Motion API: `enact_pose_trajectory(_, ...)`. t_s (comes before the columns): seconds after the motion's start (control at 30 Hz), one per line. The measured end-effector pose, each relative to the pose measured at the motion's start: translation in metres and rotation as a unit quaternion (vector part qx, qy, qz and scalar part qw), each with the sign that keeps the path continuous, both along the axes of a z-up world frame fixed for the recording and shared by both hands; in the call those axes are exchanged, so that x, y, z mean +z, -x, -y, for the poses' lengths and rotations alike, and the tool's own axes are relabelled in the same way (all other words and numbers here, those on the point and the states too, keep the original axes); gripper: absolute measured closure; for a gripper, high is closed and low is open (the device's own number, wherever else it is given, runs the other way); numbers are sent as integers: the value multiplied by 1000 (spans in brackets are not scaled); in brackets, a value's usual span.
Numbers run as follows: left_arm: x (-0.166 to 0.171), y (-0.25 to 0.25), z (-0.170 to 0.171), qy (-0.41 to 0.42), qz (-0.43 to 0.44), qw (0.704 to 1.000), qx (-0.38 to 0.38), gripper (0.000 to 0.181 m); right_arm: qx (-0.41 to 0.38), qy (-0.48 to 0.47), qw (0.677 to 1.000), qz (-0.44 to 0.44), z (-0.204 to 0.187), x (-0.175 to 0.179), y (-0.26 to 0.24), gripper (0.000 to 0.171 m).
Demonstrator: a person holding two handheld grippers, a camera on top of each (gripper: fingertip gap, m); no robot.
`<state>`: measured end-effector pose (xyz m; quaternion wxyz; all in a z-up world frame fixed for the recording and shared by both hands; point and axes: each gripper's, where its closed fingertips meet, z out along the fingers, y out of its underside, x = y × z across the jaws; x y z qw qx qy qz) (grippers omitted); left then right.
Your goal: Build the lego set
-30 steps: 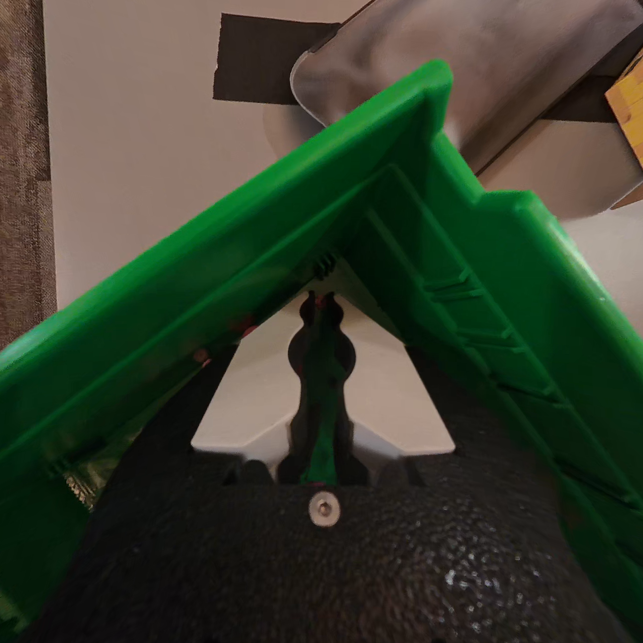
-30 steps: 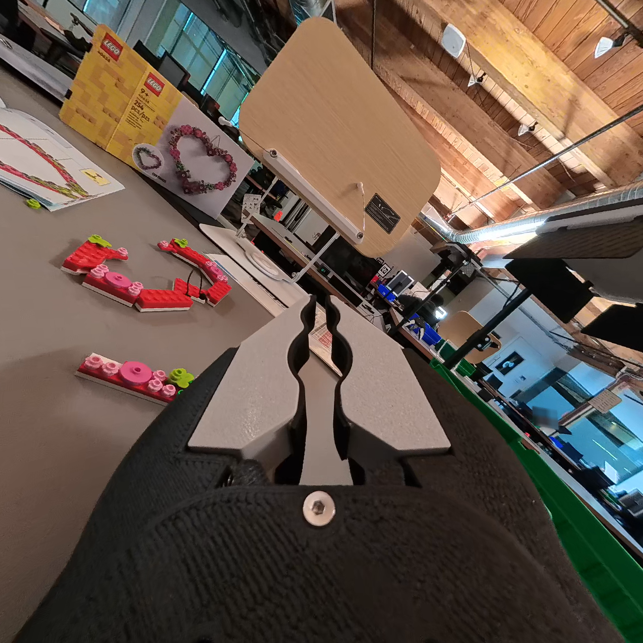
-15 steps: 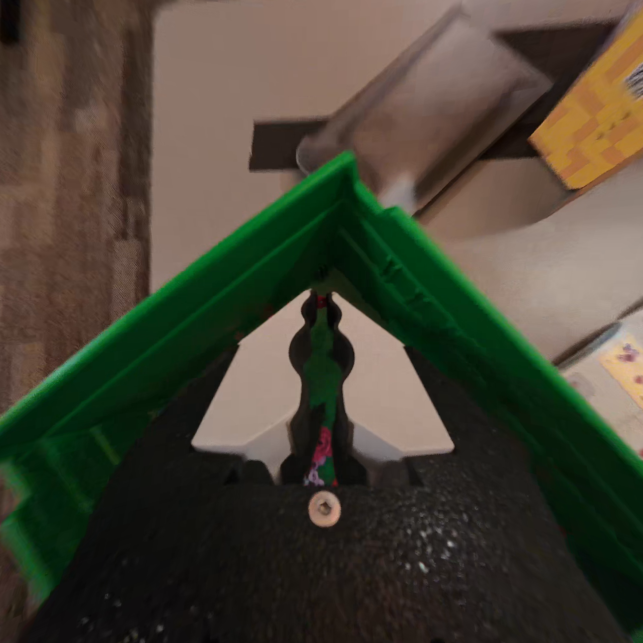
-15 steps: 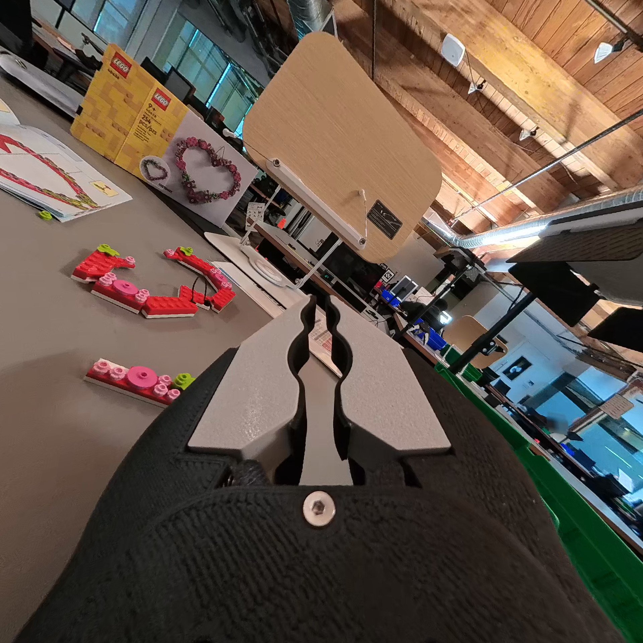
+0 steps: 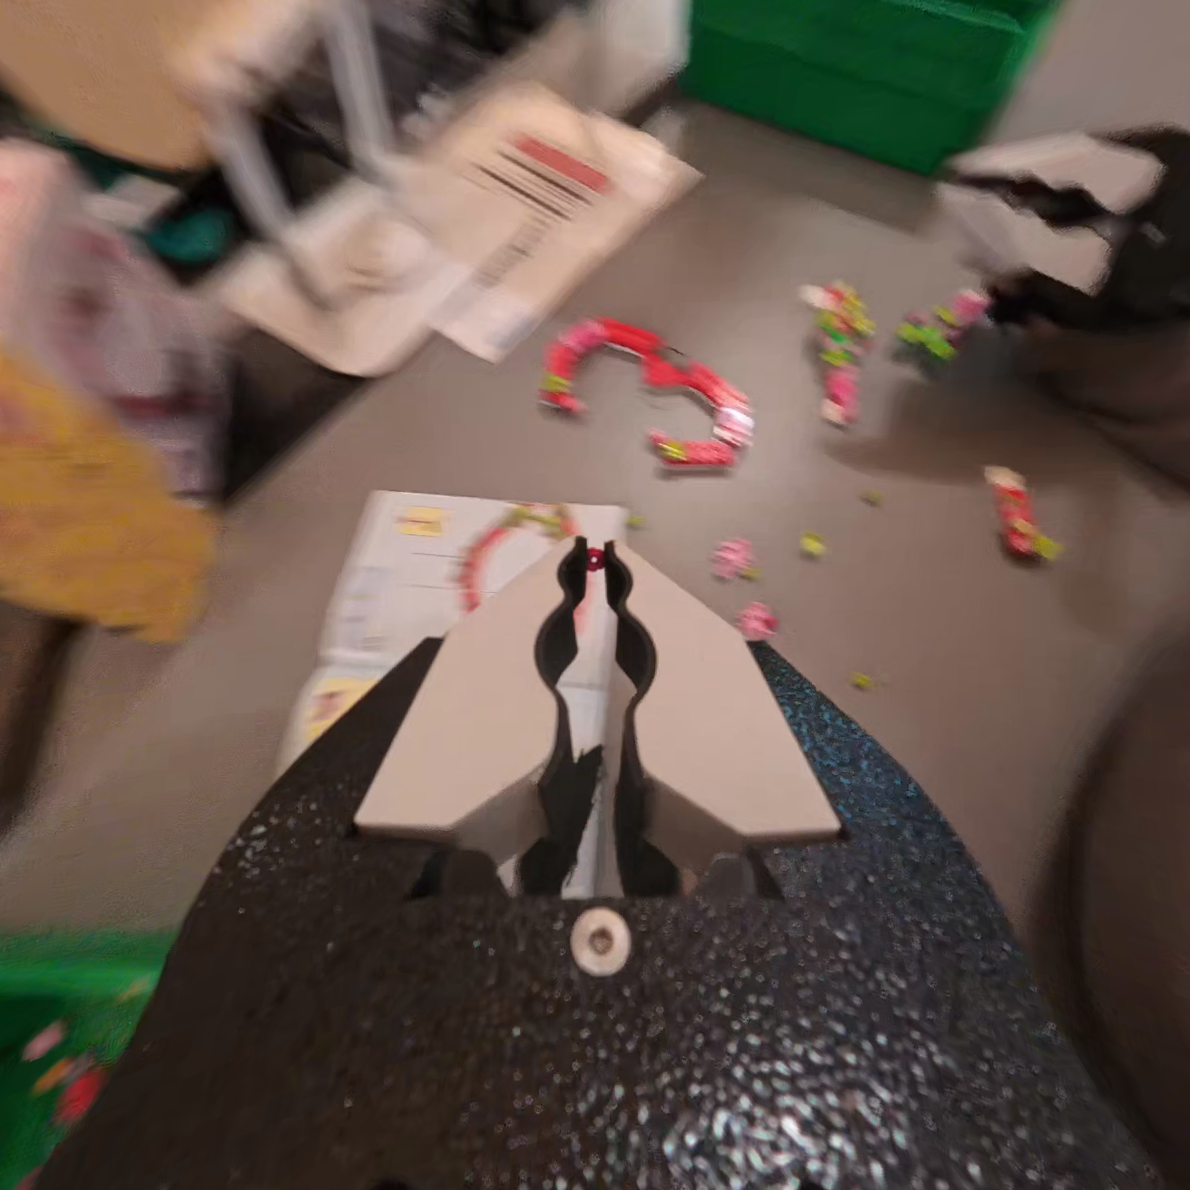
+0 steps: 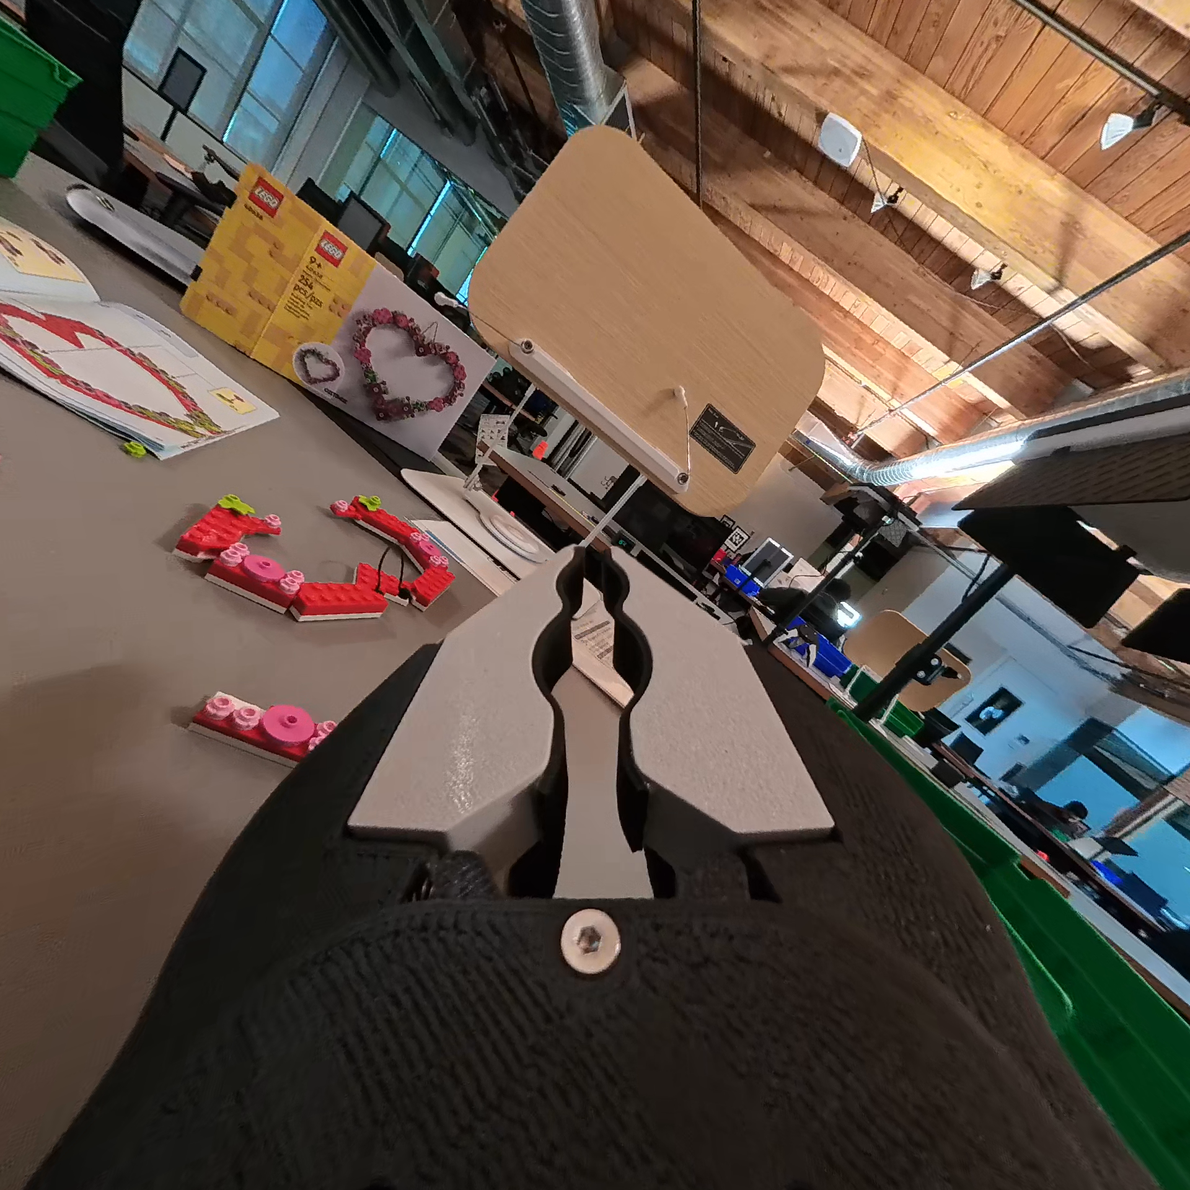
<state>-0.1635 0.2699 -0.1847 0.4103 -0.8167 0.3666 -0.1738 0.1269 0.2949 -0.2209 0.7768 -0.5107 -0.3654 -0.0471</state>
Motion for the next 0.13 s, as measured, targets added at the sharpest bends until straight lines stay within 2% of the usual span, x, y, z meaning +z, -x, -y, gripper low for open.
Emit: enact_pose_trajectory(0.13, -71, -70, 42, 106, -9, 988, -110, 178, 2, -3, 1000, 0, 2, 2, 1, 167)
